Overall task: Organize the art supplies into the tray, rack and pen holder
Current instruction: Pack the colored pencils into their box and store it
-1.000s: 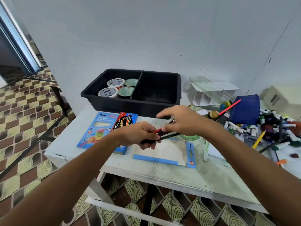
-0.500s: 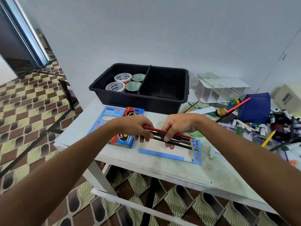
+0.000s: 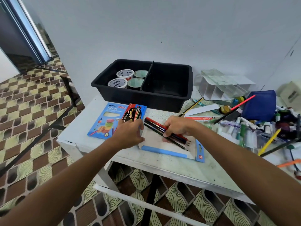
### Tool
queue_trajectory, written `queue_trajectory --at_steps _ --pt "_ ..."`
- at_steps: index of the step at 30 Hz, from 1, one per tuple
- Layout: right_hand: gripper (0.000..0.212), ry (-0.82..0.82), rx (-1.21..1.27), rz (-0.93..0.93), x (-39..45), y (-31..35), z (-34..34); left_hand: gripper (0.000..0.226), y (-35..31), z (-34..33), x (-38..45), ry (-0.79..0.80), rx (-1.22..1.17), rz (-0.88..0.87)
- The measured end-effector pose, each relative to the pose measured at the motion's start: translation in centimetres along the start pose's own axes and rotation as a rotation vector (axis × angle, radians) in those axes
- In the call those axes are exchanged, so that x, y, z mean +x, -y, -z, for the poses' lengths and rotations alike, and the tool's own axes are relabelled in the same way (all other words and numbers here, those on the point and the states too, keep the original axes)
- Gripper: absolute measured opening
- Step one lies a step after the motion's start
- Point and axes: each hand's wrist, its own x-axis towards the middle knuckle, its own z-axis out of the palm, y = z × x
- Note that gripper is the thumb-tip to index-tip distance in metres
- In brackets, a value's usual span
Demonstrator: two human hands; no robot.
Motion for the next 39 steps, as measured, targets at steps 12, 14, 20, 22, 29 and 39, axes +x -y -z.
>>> queue_trajectory --at_steps 12,14,20,22,29,39 --pt "0.016 -0.078 -0.575 0.032 -0.4 0.4 -1.9 0.037 0.8 -0.7 -0.4 -0.071 -0.096 0.004" --pt "0.015 -0.108 -0.561 0.04 -0.4 0.2 -2.0 0.035 0.7 -0.7 -0.4 -0.079 -0.108 -0.011" --pt "0.019 -0.26 -0.486 0.079 -0.4 -0.8 -2.1 0.023 -0.1 -1.1 -0.2 -0.161 -0.093 -0.168" --pt "0.021 -0.31 -0.437 0.09 -0.3 -1.1 -2.2 0.023 -0.6 -1.3 0.0 -0.169 -0.07 -0.23" --pt "0.017 -0.46 -0.417 0.124 -0.6 -2.0 -2.3 0.032 -1.6 -2.0 1.0 -0.188 0.059 -0.319" --pt "0.015 -0.354 -0.506 0.146 -2.6 -2.7 -0.8 0.019 -1.6 -2.6 1.6 -0.132 0.086 -0.423"
